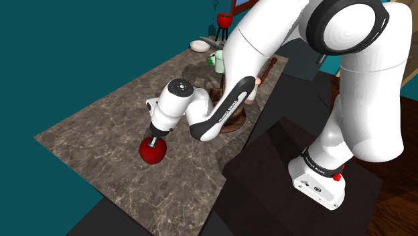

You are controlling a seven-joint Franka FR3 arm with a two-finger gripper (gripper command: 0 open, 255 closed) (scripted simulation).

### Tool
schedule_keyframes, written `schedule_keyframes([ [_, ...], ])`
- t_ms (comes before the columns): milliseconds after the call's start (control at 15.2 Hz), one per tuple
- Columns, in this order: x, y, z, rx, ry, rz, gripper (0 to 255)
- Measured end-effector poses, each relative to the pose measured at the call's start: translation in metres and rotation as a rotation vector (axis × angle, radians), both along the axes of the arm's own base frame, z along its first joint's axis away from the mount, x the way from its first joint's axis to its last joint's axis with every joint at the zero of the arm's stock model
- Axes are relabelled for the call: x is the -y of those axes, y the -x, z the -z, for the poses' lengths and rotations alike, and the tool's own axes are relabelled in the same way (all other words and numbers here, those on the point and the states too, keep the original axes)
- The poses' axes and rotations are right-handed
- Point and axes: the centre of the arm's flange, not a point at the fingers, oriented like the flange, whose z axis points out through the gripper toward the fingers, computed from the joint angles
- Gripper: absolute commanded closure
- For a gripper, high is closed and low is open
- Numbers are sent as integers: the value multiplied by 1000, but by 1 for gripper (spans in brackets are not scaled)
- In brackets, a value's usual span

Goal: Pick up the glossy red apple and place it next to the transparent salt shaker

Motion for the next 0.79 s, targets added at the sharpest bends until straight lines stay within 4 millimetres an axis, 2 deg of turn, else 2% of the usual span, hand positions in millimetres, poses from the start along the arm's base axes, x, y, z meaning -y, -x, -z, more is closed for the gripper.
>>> schedule_keyframes([
  [330, 0, 1, -2, -1, 1, 0, 255],
  [792, 0, 1, -36, -1, 1, 0, 255],
])
